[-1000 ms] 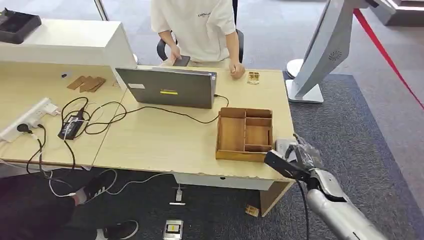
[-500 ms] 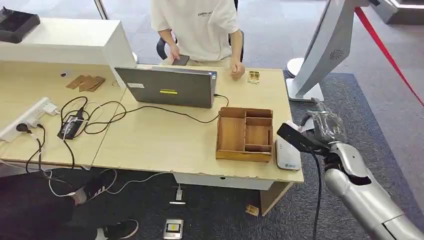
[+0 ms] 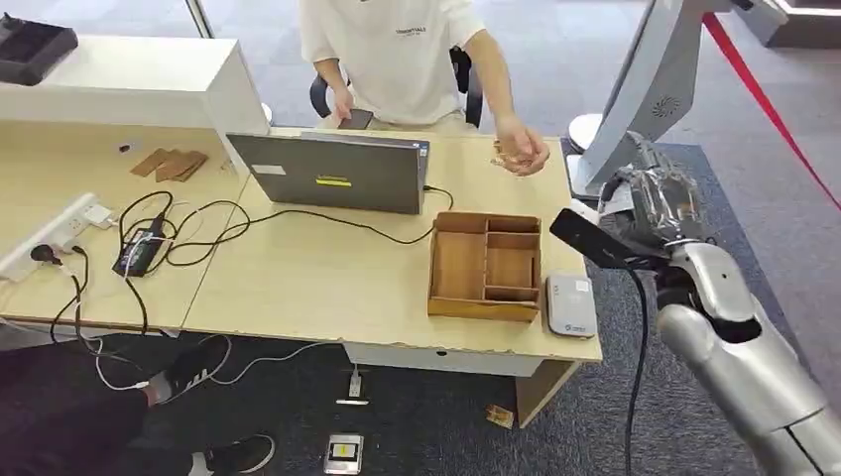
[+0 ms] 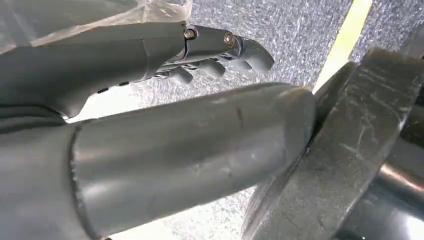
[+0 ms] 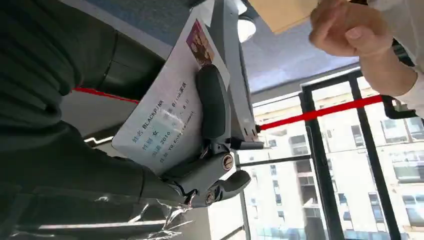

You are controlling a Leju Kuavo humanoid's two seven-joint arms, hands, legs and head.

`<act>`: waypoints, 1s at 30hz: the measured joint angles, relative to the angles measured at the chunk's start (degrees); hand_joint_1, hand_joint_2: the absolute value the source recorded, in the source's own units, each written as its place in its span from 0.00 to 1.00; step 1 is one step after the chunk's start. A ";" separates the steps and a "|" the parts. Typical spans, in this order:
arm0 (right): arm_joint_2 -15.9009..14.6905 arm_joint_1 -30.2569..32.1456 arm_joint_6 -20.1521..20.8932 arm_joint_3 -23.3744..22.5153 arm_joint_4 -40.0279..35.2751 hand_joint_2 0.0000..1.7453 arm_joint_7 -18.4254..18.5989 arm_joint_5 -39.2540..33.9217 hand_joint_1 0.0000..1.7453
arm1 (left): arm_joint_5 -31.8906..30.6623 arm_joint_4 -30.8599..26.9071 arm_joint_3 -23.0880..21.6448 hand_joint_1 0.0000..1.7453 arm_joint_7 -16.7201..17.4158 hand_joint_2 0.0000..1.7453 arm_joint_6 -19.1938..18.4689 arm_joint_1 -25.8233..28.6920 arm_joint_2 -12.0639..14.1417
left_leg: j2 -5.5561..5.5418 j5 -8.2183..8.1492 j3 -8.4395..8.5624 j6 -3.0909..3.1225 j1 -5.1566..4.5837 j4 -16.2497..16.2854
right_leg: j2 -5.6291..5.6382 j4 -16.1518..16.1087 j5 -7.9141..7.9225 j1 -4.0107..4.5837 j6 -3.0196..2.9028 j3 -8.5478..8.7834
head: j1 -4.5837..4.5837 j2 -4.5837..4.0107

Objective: Pass the card to the sensor for recognition and then transmit it.

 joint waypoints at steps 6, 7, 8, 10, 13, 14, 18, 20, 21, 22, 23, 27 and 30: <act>5.03 -8.04 4.24 2.89 3.02 1.00 -2.91 3.08 1.00 | -2.14 0.00 -0.13 0.00 0.33 0.00 0.00 -1.40 -0.33 | 0.00 0.06 -0.02 -0.05 0.00 0.00 | 0.00 0.06 0.01 0.01 -0.01 -0.05 | 0.00 0.00; 6.40 -9.89 4.48 3.93 4.87 1.00 -3.51 3.62 1.00 | -2.51 0.00 -0.17 0.00 0.33 0.00 0.00 -1.63 -0.42 | 0.00 0.06 -0.02 -0.06 0.00 0.00 | 0.00 0.08 0.01 0.02 -0.02 -0.05 | 0.02 0.00; 7.41 -11.51 4.43 4.81 6.67 1.00 -4.04 4.17 1.00 | -2.86 0.00 -0.22 0.00 0.33 0.00 0.00 -1.85 -0.48 | -0.02 0.08 -0.03 -0.07 0.01 0.00 | -0.01 0.08 0.01 0.02 -0.02 -0.05 | 0.00 0.00; 9.66 -14.29 4.32 6.43 10.30 1.00 -4.92 5.22 1.00 | -3.34 0.00 -0.35 0.00 0.31 0.00 0.00 -2.21 -0.66 | -0.04 0.10 -0.05 -0.09 0.01 0.00 | -0.01 0.09 0.02 0.03 -0.03 -0.05 | -0.02 0.00; 13.20 -18.44 4.28 8.90 16.69 1.00 -5.97 7.08 1.00 | -4.13 0.00 -0.57 0.00 0.28 0.00 0.00 -2.90 -0.81 | -0.04 0.11 -0.10 -0.10 0.02 0.00 | -0.01 0.10 0.02 0.03 -0.03 -0.11 | 0.04 0.00; 14.38 -19.66 4.26 9.68 18.88 1.00 -6.10 7.39 1.00 | -4.31 0.00 -0.61 0.00 0.28 0.00 0.00 -3.11 -0.83 | -0.04 0.11 -0.10 -0.10 0.02 0.00 | -0.02 0.10 0.02 0.04 -0.04 -0.12 | 0.00 0.00; 17.93 -22.87 4.26 12.15 25.78 1.00 -6.23 8.37 1.00 | -4.59 0.00 -0.88 0.00 0.15 0.00 0.00 -3.46 -0.85 | -0.04 0.10 -0.11 -0.10 0.02 0.00 | -0.02 0.09 0.02 0.04 -0.04 -0.15 | 0.00 0.00; 19.58 -23.94 4.26 13.27 29.24 1.00 -6.23 8.96 1.00 | -4.61 0.00 -1.07 0.00 0.06 0.00 0.00 -3.54 -0.85 | -0.05 0.10 -0.11 -0.10 0.02 0.00 | -0.02 0.07 0.02 0.04 -0.04 -0.14 | 0.02 0.00; 20.22 -24.14 4.26 13.71 30.45 1.00 -6.21 9.18 1.00 | -4.61 0.00 -1.07 0.00 0.00 0.00 0.00 -3.53 -0.85 | -0.07 0.10 -0.12 -0.10 0.03 0.00 | -0.03 0.06 0.02 0.04 -0.04 -0.14 | 0.02 0.00; 20.74 -24.16 4.28 14.03 31.51 1.00 -6.21 9.29 1.00 | -4.61 0.00 -1.09 0.00 -0.02 0.00 0.00 -3.52 -0.85 | -0.09 0.10 -0.13 -0.10 0.03 0.01 | -0.04 0.07 0.02 0.04 -0.04 -0.14 | 0.02 0.00; 21.33 -24.19 4.26 14.36 32.63 1.00 -6.21 9.35 1.00 | -4.61 0.00 -1.11 0.00 -0.07 0.00 0.00 -3.52 -0.85 | -0.09 0.11 -0.16 -0.09 0.03 0.01 | -0.04 0.06 0.02 0.03 -0.03 -0.15 | 0.02 0.00; 22.58 -24.33 3.97 15.47 36.13 1.00 -6.21 9.44 1.00 | -4.61 0.00 -1.33 0.00 -0.42 0.00 0.00 -3.52 -0.83 | -0.09 0.10 -0.19 -0.09 0.03 0.03 | -0.04 0.07 0.02 0.02 -0.03 -0.19 | 0.00 0.00; 23.12 -24.41 3.76 16.24 37.79 1.00 -6.23 9.44 0.00 | -4.63 0.02 -1.46 0.00 -0.55 0.00 -0.02 -3.51 -0.83 | -0.10 0.09 -0.26 -0.09 0.03 0.04 | -0.04 0.06 0.02 0.02 -0.03 -0.25 | 0.02 0.00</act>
